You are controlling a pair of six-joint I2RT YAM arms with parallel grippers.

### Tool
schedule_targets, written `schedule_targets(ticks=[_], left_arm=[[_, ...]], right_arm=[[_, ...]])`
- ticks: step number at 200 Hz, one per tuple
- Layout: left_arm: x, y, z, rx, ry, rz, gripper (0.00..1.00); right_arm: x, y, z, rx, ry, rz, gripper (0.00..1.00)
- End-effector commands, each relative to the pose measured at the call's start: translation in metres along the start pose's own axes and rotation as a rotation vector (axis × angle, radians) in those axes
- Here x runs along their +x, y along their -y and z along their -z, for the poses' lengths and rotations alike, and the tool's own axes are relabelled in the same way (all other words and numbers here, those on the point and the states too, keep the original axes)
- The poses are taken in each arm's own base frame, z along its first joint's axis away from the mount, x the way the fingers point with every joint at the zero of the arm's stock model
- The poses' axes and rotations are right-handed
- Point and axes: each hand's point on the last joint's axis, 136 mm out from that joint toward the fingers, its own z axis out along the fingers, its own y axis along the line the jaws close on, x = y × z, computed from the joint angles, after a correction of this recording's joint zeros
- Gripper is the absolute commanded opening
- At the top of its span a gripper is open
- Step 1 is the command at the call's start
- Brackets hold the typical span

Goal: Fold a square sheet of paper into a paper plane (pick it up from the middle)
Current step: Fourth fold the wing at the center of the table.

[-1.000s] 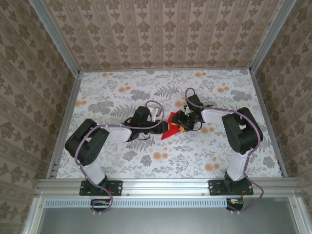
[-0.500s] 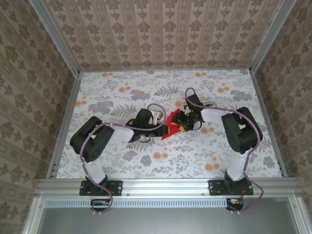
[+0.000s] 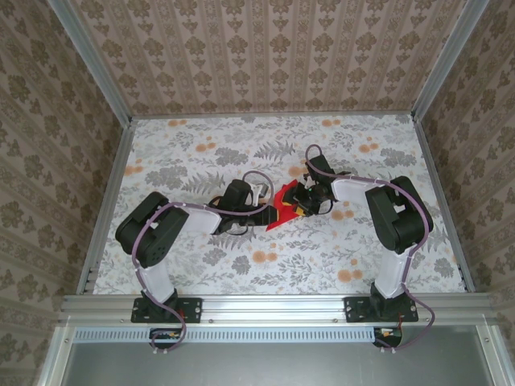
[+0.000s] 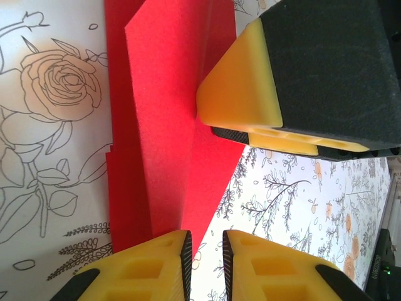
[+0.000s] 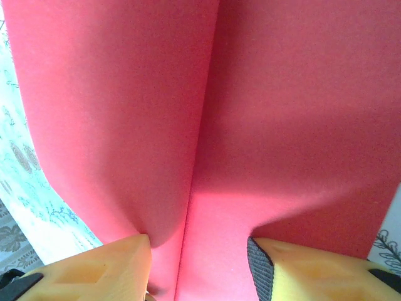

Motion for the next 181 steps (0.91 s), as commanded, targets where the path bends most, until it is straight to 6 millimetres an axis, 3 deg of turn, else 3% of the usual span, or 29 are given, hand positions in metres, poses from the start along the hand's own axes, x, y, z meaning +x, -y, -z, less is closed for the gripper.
schedule_targets(ticks=[1, 181], left_arm=[[-0.013, -0.001, 0.001, -0.013, 0.027, -0.001, 0.22], [-0.015, -0.011, -0.004, -0.059, 0.021, 0.018, 0.22]], right_arm=[[0.043, 0.142, -0.028, 0.481, -0.091, -0.171, 0.50], [0.046, 0.148, -0.028, 0.501, -0.098, -0.183, 0.46]])
